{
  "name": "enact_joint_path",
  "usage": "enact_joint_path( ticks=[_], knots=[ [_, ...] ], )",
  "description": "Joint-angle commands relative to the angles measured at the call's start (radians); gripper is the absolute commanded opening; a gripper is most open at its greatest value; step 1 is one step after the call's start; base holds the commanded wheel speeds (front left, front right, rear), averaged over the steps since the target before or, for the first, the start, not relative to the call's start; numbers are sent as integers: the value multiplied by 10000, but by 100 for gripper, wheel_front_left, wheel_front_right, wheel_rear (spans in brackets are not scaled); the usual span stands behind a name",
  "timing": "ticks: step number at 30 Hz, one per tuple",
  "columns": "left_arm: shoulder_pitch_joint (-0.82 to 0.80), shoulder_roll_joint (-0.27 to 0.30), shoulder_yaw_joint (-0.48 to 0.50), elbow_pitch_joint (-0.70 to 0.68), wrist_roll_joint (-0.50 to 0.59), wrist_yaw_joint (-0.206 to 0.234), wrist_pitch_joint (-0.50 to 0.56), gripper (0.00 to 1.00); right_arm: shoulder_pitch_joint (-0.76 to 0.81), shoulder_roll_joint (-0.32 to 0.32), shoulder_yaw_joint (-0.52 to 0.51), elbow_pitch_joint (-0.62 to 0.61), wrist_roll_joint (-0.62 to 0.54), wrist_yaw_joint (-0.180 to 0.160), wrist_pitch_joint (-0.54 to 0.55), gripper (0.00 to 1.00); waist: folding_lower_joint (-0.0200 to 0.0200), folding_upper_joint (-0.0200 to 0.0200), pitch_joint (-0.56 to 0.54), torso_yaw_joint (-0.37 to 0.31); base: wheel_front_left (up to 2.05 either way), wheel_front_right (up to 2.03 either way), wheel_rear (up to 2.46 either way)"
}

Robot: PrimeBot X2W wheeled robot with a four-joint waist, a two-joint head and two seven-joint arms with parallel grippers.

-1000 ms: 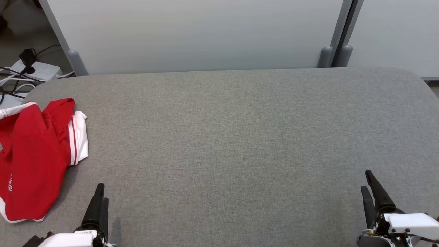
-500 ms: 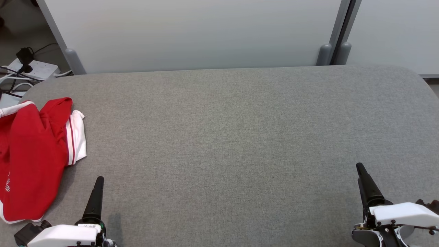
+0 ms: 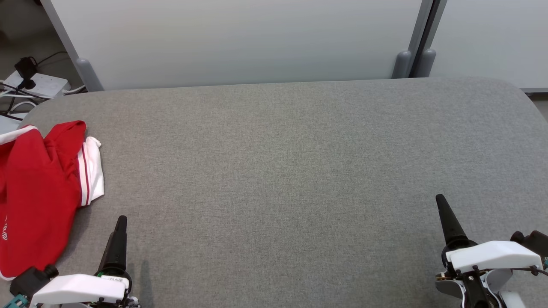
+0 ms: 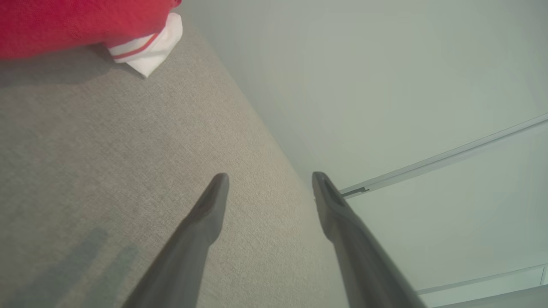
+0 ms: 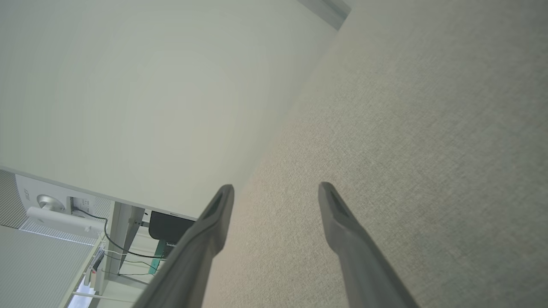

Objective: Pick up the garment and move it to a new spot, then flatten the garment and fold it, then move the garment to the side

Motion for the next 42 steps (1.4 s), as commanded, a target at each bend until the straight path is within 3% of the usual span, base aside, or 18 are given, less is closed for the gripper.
enact_joint_path(
  ticks=[1, 42],
  knots=[
    [-688, 311, 109, -205, 314, -32, -95, 100, -536, -132, 179, -201, -349, 6, -184, 100, -1, 0, 13, -10, 0, 0, 0],
    [-1195, 997, 396, 11, 5090, -59, -1267, 100, -1772, -209, 1098, 471, -5450, 11, -1357, 100, -1, 0, 294, -302, 0, 0, 0]
  ],
)
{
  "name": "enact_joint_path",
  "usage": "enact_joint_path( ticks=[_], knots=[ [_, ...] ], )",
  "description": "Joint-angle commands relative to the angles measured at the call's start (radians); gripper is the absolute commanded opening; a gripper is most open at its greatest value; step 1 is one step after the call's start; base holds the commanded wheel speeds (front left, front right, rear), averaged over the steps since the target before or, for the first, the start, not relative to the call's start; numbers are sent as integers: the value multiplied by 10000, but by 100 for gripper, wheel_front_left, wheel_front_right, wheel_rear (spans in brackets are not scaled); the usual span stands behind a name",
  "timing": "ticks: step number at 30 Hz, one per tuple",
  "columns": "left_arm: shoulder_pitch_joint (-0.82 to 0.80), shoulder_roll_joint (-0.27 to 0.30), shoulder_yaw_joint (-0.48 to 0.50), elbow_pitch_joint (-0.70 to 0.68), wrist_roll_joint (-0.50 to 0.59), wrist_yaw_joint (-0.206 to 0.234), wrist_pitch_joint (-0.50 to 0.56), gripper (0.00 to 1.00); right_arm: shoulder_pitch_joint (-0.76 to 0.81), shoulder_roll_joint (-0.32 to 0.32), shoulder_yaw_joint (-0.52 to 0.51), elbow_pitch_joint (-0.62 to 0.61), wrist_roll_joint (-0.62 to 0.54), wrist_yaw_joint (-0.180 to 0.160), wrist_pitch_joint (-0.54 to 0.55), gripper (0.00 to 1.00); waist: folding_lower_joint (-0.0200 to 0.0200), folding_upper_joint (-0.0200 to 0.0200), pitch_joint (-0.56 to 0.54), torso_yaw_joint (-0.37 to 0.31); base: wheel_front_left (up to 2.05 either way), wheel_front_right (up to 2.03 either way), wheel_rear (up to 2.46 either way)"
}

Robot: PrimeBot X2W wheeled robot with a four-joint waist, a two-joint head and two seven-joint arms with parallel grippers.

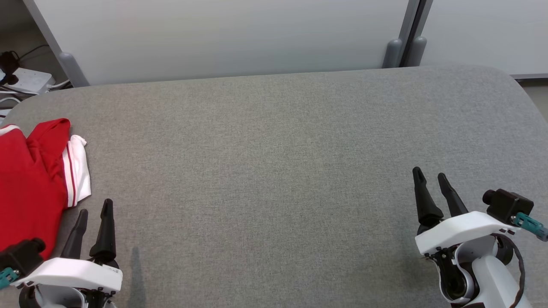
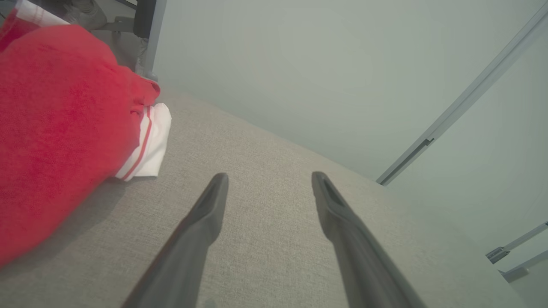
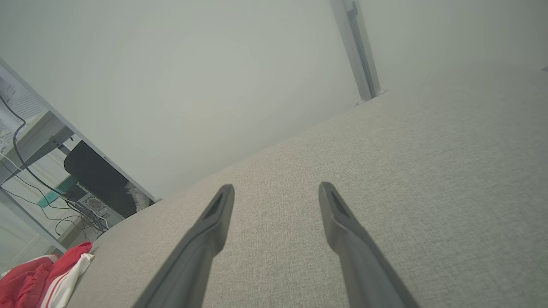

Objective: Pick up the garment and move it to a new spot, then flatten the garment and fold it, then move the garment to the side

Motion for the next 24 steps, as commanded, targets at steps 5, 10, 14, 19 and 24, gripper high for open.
enact_joint_path(
  ticks=[5, 10, 14, 19, 24],
  knots=[
    [-680, 448, 349, -186, 766, -49, -264, 100, -580, -77, 325, -167, -881, 11, -327, 100, 0, 0, 34, -58, 0, 0, 0],
    [-689, 530, 355, -151, 1341, -53, -410, 100, -667, -87, 447, -92, -1488, 12, -473, 100, 0, 0, 46, -91, 0, 0, 0],
    [-718, 628, 342, -64, 1911, -56, -557, 100, -767, -96, 509, 11, -2127, 13, -620, 100, 0, 0, 43, -117, 0, 0, 0],
    [-691, 626, 428, -40, 2452, -59, -675, 100, -835, -104, 552, 93, -2645, 13, -738, 100, 0, 0, 15, -146, 0, 0, 0],
    [-671, 580, 595, 13, 3042, -62, -821, 100, -898, -113, 553, 171, -3284, 14, -884, 100, 0, 0, 8, -172, 0, 0, 0]
  ],
)
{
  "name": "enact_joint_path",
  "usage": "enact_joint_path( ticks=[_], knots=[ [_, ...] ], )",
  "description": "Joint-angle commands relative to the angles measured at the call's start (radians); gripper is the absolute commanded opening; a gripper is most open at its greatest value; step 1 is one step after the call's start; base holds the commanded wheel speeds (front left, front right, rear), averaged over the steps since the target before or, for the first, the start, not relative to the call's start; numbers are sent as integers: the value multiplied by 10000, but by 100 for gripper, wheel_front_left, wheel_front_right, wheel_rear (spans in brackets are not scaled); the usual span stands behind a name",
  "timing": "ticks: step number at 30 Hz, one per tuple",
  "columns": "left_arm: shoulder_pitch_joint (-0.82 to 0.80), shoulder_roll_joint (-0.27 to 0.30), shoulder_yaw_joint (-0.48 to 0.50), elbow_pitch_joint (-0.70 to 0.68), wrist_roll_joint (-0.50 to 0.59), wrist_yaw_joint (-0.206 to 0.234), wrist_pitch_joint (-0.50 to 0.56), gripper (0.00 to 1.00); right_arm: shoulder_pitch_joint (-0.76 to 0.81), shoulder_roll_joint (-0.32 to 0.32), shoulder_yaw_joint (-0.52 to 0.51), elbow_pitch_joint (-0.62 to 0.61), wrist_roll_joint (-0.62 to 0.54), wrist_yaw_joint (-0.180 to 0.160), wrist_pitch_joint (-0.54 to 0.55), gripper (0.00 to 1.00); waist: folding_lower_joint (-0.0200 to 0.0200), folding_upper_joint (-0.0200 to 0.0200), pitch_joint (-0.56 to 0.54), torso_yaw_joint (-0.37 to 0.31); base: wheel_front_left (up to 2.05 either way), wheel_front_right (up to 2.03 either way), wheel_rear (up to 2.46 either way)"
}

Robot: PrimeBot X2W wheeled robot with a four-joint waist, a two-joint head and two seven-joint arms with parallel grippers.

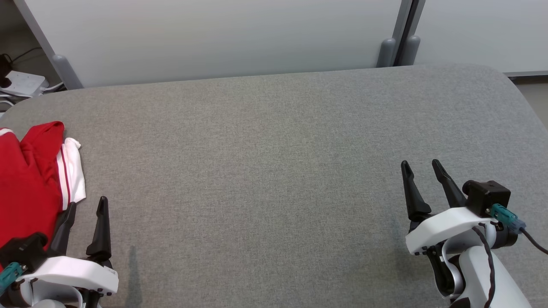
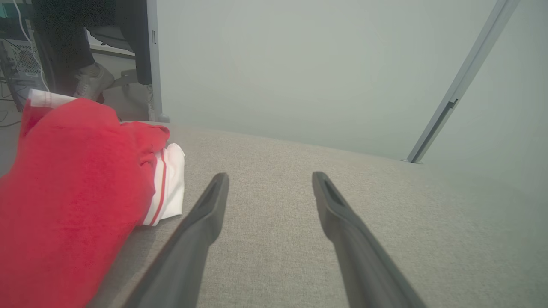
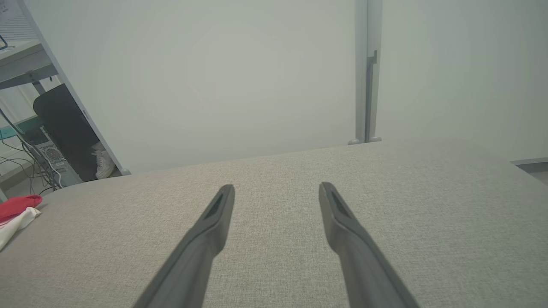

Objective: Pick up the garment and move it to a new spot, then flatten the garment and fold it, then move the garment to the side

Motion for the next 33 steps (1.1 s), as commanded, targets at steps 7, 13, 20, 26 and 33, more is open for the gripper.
enact_joint_path(
  ticks=[7, 13, 20, 26, 33],
  knots=[
    [-566, 398, 468, -34, 924, -67, -326, 100, -598, -69, 141, -132, -1095, 15, -351, 100, 0, 0, 32, -42, 0, 0, 0],
    [-657, 379, 672, 44, 1590, -71, -502, 100, -686, -81, 6, -105, -1850, 15, -527, 100, 0, 0, 65, -96, 0, 0, 0],
    [-667, 333, 799, 61, 1901, -73, -569, 100, -665, -85, -143, -207, -2217, 16, -594, 100, 0, 0, 59, -170, 0, 0, 0],
    [-704, 227, 1013, 168, 1833, -73, -569, 100, -636, -85, -168, -271, -2255, 16, -594, 100, 0, 0, 52, -164, 0, 0, 0],
    [-749, 219, 973, 252, 1723, -73, -569, 100, -646, -85, -104, -293, -2250, 16, -594, 100, 0, 0, 87, -71, 0, 0, 0]
  ],
)
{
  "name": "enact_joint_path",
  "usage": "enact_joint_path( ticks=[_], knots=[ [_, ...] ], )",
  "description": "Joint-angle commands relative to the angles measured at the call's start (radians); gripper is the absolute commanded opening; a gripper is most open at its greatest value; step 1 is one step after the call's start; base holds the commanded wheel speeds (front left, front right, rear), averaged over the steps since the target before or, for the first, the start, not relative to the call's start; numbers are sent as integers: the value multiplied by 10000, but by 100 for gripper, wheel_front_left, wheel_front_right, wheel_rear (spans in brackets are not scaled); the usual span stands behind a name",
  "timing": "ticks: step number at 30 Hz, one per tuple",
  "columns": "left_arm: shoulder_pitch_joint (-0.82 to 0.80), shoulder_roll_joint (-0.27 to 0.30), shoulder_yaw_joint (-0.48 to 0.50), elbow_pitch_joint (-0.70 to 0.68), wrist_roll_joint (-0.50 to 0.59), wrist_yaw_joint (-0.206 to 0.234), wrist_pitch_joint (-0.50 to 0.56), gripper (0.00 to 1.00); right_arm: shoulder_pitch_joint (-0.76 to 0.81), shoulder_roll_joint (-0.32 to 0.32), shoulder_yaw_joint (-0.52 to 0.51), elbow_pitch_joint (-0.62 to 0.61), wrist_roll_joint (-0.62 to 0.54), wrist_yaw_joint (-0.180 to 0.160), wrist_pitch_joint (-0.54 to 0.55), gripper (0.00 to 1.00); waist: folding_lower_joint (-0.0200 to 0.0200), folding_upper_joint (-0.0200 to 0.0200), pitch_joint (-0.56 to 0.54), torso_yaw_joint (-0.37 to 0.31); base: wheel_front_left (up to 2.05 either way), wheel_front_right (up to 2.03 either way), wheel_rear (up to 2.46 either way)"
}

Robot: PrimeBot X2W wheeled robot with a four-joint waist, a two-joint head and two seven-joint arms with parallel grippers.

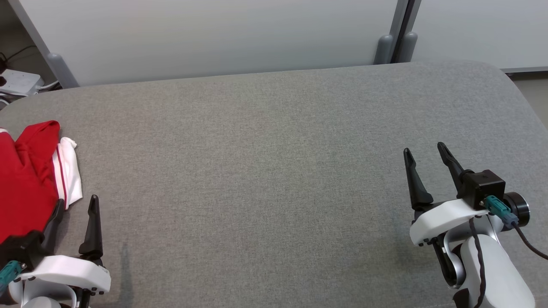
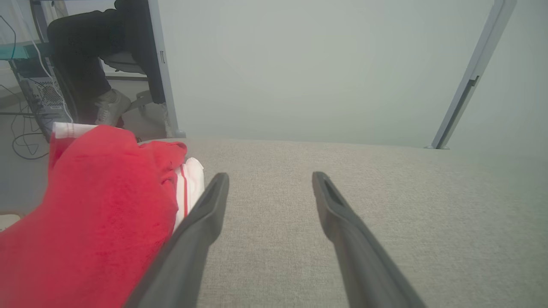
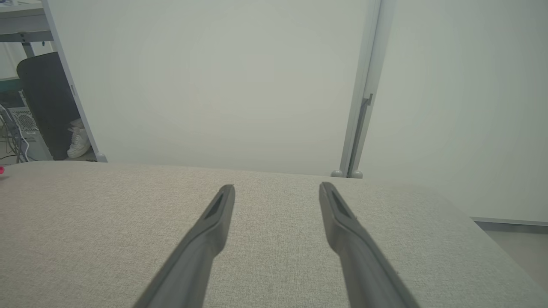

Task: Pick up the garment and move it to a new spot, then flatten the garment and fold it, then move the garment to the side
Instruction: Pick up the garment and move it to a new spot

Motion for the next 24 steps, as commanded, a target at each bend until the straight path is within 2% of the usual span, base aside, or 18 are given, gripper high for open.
enact_joint_path(
  ticks=[1, 11, 24],
  knots=[
    [-496, 297, 311, -185, -40, -40, -103, 100, -265, -39, 234, -278, -39, 14, -134, 100, 0, 0, 9, 31, 0, 0, 0],
    [-606, 321, 287, -71, -189, -40, -103, 100, -346, -39, 559, -320, 11, 14, -134, 100, 0, 0, 70, 607, 0, 0, 0],
    [-727, 329, 310, 187, -364, -40, -103, 100, -553, -39, 917, -68, 52, 14, -134, 100, 0, 0, 175, 2395, 0, 0, 0]
  ],
)
